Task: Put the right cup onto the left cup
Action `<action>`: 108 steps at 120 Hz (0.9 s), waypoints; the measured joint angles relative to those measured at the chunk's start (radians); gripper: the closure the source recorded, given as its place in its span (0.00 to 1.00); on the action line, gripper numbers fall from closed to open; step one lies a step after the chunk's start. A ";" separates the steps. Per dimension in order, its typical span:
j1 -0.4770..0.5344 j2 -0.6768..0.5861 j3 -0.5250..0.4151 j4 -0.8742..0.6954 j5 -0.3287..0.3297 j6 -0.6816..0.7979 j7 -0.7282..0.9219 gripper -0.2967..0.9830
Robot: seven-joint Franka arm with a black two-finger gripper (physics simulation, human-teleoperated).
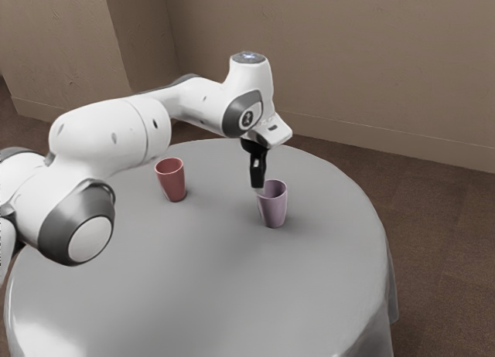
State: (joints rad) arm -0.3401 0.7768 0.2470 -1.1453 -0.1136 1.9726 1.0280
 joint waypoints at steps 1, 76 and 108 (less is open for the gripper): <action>0.000 0.003 0.000 0.004 0.000 0.001 0.001 0.23; 0.012 0.095 -0.027 0.088 -0.015 0.053 0.032 0.72; 0.019 0.090 -0.027 0.077 -0.065 0.048 0.034 0.82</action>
State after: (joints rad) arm -0.3206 0.8670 0.2198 -1.0688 -0.1781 2.0204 1.0623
